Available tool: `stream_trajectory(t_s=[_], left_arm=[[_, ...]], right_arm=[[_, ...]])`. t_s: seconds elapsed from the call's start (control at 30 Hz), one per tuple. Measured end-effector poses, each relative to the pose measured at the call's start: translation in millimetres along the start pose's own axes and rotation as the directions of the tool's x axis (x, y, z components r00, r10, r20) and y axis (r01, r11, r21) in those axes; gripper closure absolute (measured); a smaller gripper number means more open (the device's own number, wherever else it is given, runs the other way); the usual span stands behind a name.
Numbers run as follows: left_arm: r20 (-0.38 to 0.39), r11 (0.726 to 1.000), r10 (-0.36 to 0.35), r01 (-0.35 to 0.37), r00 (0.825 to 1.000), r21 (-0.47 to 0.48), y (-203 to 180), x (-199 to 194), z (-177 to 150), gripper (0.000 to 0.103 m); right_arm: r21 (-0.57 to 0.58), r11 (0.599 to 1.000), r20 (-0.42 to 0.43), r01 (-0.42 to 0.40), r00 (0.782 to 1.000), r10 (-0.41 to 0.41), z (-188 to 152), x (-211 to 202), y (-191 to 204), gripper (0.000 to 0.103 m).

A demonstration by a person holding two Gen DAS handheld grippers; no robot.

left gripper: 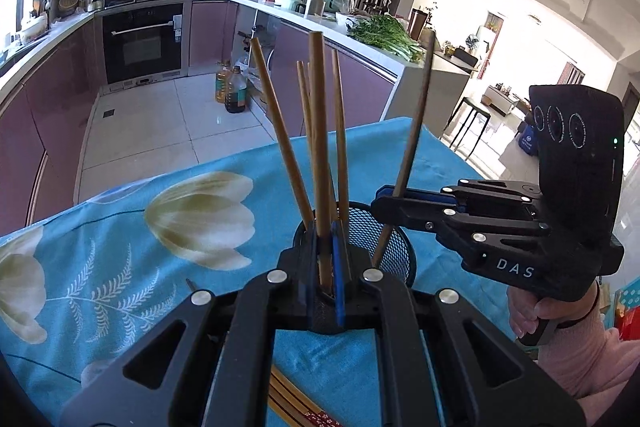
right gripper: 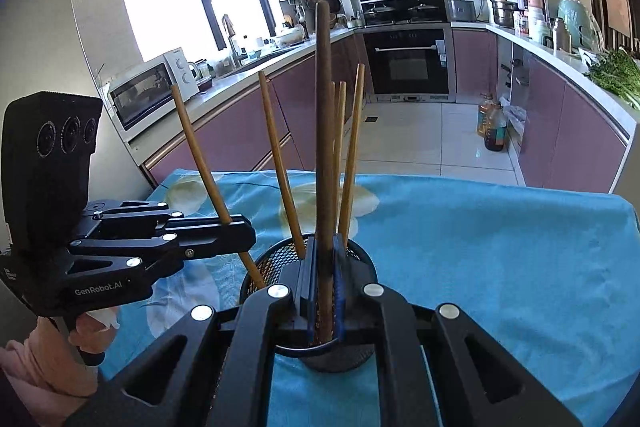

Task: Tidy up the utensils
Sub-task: 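Lower the left tool's chopstick into the mesh cup and open while the right tool does likewise, then withdraw both open tools from the cup back over the lying chopsticks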

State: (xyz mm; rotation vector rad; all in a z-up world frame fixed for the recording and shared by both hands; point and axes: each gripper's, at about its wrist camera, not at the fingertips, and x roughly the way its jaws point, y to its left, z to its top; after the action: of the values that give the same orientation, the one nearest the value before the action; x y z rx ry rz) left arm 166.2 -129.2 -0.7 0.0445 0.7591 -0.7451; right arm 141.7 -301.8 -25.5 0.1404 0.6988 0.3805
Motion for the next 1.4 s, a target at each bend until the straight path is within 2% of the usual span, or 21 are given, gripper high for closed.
stream_trajectory(t_s=[0.37,0.57,0.8,0.97,1.07,1.13,1.33,1.4], left_arm=[[-0.010,0.999,0.016,-0.016,1.000,-0.032,8,12,3,0.095],[0.017,0.998,0.037,-0.036,0.999,-0.049,11,3,-6,0.095],[0.125,0.996,0.087,-0.082,0.988,-0.047,13,-35,-28,0.081],[0.168,0.989,0.138,-0.128,0.976,-0.069,19,-61,-53,0.072],[0.166,0.984,0.168,-0.154,0.972,-0.094,25,-68,-69,0.066],[0.147,0.978,0.192,-0.177,0.970,-0.106,29,-69,-80,0.065],[0.048,0.968,0.229,-0.222,0.972,-0.119,40,-55,-113,0.063],[0.012,0.969,0.213,-0.210,0.977,-0.134,43,-49,-124,0.063]], right_arm=[[0.035,0.999,0.003,0.007,1.000,-0.007,1,7,-5,0.095],[0.034,0.999,0.030,-0.004,1.000,0.003,-1,-2,-4,0.088],[-0.024,0.999,0.077,-0.036,0.996,0.037,-7,-24,13,0.078],[-0.085,0.990,0.089,-0.111,0.989,0.119,-21,-41,34,0.070],[-0.114,0.983,0.068,-0.143,0.986,0.151,-36,-42,46,0.065],[-0.129,0.983,0.043,-0.135,0.989,0.141,-47,-36,53,0.063],[-0.108,0.984,-0.098,-0.143,0.986,0.133,-84,2,63,0.062],[-0.093,0.986,-0.132,-0.141,0.983,0.128,-94,12,66,0.062]])
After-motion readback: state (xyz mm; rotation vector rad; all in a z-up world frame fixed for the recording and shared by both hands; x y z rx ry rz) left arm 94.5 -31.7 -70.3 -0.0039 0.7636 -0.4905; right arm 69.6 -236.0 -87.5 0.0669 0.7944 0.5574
